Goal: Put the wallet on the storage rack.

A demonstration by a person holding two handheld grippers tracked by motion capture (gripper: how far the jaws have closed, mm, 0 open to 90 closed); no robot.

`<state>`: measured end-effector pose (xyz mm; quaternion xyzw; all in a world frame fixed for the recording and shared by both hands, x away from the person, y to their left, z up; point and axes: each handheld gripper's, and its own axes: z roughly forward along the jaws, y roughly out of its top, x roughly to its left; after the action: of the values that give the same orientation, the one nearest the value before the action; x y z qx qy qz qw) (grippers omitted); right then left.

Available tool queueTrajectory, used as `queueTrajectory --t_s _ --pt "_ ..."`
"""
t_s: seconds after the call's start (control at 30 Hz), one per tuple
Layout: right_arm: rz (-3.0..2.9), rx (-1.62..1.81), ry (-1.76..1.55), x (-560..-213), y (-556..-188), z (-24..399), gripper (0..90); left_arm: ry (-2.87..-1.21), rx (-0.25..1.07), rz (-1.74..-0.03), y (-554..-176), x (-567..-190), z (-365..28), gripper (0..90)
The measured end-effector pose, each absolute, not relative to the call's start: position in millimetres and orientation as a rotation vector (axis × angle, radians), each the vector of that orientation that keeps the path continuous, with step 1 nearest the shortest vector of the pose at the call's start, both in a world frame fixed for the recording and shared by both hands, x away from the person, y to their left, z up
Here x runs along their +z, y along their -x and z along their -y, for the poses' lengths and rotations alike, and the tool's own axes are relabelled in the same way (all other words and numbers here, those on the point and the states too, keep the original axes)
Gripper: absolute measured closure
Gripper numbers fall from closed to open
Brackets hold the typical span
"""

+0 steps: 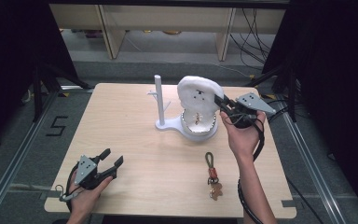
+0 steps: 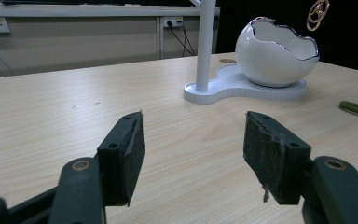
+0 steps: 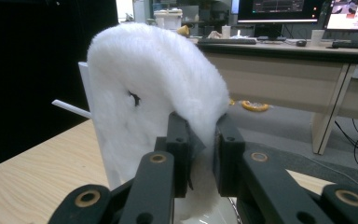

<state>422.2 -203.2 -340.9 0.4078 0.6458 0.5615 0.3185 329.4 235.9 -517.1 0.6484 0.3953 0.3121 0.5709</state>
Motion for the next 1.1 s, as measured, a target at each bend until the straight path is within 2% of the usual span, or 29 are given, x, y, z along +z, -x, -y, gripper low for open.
queueTrajectory --t_s 0.33,1.1 --pt "-1.705 1.467 -1.096 -346 -433 208 80.2 -1.526 0.731 -0.924 -329 -517 -235 37.8" --pt "-1.773 1.383 -1.220 -387 -458 215 80.1 -1.533 0.728 -0.927 -330 -518 -236 37.8"
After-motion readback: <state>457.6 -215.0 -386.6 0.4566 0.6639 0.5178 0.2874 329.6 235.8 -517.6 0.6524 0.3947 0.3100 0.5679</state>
